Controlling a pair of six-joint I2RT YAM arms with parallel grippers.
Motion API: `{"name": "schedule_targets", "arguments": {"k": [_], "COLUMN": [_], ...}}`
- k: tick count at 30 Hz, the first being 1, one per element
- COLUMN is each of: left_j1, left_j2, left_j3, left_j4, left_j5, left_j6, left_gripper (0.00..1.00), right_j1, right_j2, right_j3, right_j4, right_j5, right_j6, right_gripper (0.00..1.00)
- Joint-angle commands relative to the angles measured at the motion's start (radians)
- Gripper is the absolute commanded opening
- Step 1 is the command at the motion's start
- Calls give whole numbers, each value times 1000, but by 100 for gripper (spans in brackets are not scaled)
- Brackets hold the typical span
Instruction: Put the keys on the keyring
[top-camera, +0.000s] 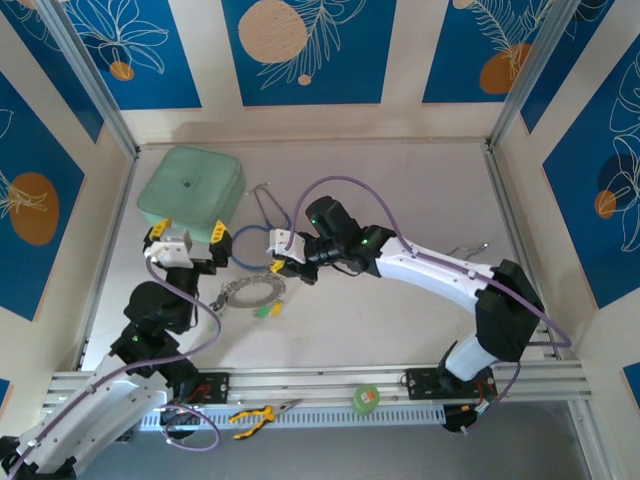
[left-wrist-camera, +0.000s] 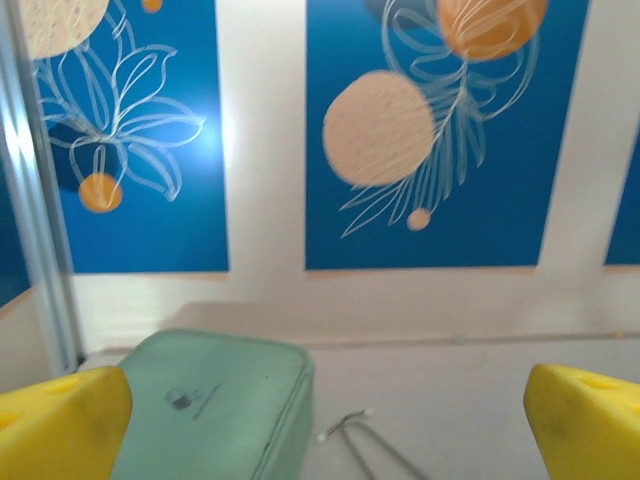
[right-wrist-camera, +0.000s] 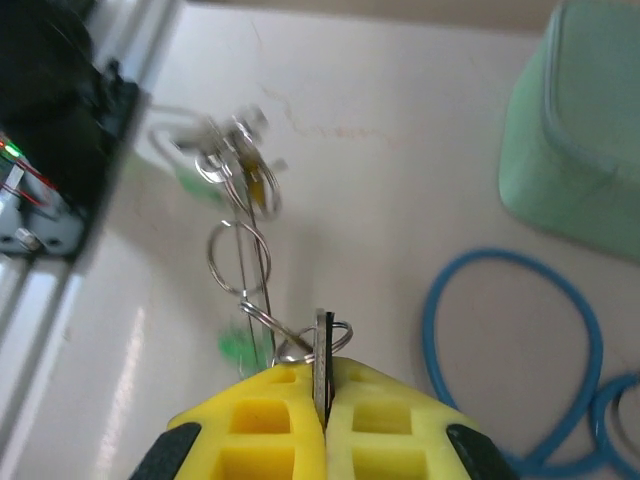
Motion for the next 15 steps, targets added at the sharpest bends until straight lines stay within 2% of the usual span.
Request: {"name": "schedule_targets", "arguments": {"k": [1, 10, 13, 15], "left_j1": [9, 38, 61, 79], "left_j2": [33, 191, 247, 286], "left_j3": [-1, -21, -42, -56], "left_j4": [-48, 31, 86, 110], "left_j5": [-90, -73, -68, -56], "left_j6": [-21, 3, 16, 25], "left_gripper": [100, 100, 100, 100], "right_j1": [-36, -97, -114, -126], "right_j2": [20, -59, -74, -89], "right_j3": [-63, -189, -226, -240], "right_j4": [-51, -312, -363, -420], "right_j5": [122, 455, 538, 569], "right_j6": [-56, -248, -268, -264], "right_gripper": [0, 2, 12, 24]}}
